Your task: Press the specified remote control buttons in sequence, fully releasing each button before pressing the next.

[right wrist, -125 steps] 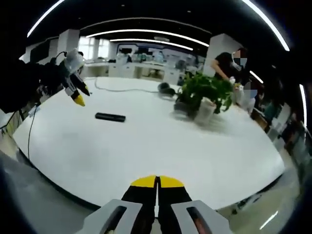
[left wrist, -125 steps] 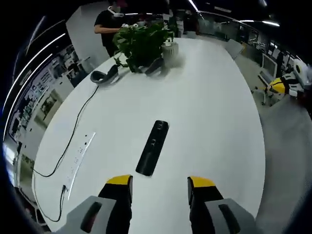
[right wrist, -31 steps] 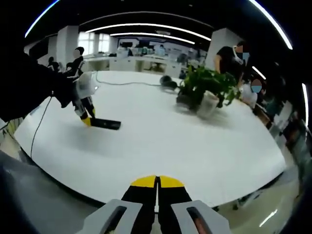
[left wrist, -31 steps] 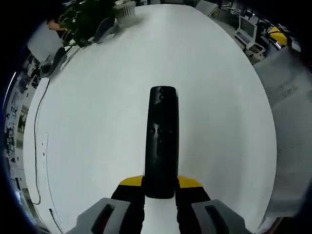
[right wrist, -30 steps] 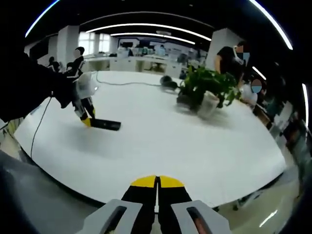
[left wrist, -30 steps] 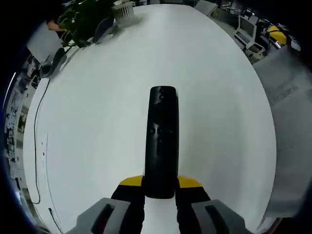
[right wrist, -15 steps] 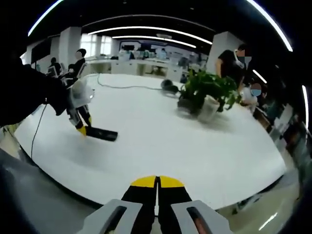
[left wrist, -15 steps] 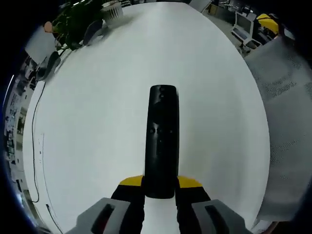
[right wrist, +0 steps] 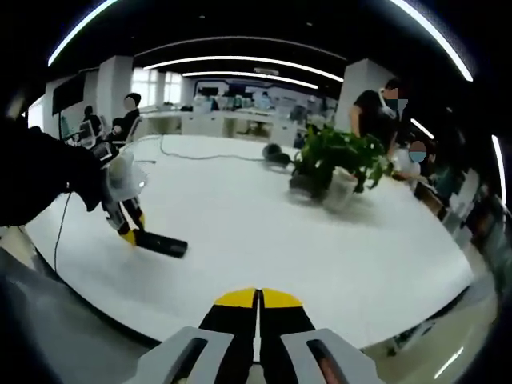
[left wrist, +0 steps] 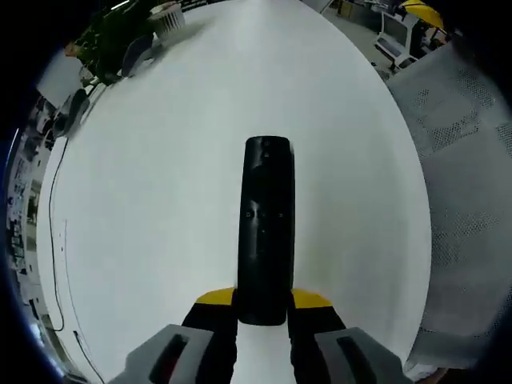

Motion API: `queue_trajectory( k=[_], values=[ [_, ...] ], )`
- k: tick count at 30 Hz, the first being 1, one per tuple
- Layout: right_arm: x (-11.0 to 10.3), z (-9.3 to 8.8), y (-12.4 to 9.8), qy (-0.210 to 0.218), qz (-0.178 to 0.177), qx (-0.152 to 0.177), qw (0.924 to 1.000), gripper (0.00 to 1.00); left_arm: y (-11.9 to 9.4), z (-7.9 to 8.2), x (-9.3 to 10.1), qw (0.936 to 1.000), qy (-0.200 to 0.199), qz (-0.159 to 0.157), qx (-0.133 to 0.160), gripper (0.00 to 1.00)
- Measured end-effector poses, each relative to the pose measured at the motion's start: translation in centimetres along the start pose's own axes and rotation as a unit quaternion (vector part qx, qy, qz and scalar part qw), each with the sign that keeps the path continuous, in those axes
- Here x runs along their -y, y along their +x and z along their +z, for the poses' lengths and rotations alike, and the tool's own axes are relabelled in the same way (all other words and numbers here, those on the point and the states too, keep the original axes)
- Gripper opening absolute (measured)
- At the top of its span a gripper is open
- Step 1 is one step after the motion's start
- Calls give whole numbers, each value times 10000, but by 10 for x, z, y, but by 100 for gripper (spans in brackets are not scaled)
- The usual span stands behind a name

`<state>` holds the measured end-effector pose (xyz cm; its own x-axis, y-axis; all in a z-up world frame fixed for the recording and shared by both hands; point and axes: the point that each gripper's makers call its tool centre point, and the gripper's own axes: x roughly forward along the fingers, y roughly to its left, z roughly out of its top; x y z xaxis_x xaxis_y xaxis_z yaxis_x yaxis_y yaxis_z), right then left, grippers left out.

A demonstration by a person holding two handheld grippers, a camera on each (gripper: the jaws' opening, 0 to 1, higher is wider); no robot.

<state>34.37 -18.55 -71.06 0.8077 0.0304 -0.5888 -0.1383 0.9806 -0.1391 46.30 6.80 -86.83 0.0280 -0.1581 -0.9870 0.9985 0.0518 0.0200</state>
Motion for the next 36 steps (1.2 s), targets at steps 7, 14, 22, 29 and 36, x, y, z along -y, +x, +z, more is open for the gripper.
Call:
queue_trajectory(
  k=[7,14,22,29,36],
  values=[
    [-7,10,-5,28,227,318,9992,2,-1,-3,10,10000,-90,-1,24,23],
    [-7,15,-5,25,213,486,9986,17,-1,-4,21,9997,-239,23,84,23],
    [-10,18,-3,-28,242,552,9982,33,-2,-4,40,9991,-352,72,244,23],
    [-12,18,-4,19,316,565,9979,33,-3,-5,54,9988,-376,76,313,23],
    [-12,18,-4,23,333,569,9978,31,-3,-6,66,9989,-374,61,279,23]
  ],
)
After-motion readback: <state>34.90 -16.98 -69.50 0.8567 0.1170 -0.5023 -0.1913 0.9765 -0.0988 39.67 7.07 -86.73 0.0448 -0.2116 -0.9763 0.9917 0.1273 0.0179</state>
